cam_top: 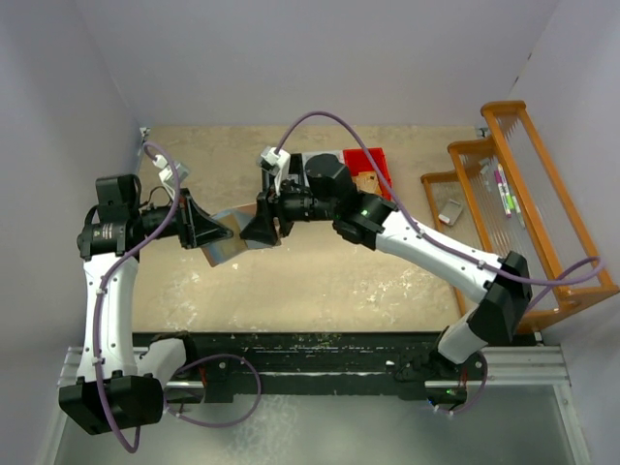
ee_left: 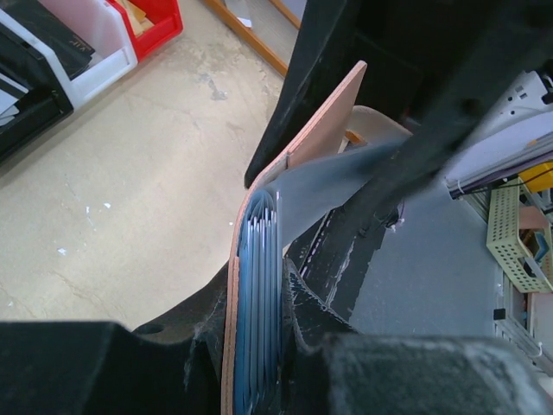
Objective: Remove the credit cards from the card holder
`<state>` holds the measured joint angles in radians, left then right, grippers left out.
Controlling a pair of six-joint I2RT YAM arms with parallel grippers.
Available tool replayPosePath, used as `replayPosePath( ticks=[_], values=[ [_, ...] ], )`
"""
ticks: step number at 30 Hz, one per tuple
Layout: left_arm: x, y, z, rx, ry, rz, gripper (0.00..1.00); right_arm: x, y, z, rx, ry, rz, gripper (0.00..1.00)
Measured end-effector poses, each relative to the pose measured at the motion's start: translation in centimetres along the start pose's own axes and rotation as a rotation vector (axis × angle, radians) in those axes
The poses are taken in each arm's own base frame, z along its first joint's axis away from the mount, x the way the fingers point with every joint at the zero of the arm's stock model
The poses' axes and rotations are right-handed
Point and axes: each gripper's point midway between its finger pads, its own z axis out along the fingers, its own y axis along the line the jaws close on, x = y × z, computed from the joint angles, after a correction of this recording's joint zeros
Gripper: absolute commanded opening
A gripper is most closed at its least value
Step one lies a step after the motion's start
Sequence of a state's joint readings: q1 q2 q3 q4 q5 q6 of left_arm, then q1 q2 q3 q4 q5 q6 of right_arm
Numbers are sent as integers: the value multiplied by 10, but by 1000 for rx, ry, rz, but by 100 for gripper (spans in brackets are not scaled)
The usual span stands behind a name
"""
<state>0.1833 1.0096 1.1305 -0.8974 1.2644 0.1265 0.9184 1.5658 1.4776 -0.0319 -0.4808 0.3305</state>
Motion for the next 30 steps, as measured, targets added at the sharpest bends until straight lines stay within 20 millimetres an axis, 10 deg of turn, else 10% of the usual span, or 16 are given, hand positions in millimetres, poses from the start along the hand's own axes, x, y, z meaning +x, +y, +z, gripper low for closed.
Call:
replayPosePath(
  ticks=[5, 12, 24, 30],
  values=[
    [3, -6, 0, 36, 3, 7, 8, 16, -10, 5, 28, 49, 34, 0],
    [1, -13, 0, 75, -6, 24, 58, 8, 1, 0, -1, 9, 73, 0],
    [-37, 26, 11, -94, -97, 59, 63, -12, -3, -19, 34, -210, 162, 0],
    [-31, 14, 38, -2, -76, 68, 66, -9, -18, -30, 41, -247, 218, 0]
  ],
)
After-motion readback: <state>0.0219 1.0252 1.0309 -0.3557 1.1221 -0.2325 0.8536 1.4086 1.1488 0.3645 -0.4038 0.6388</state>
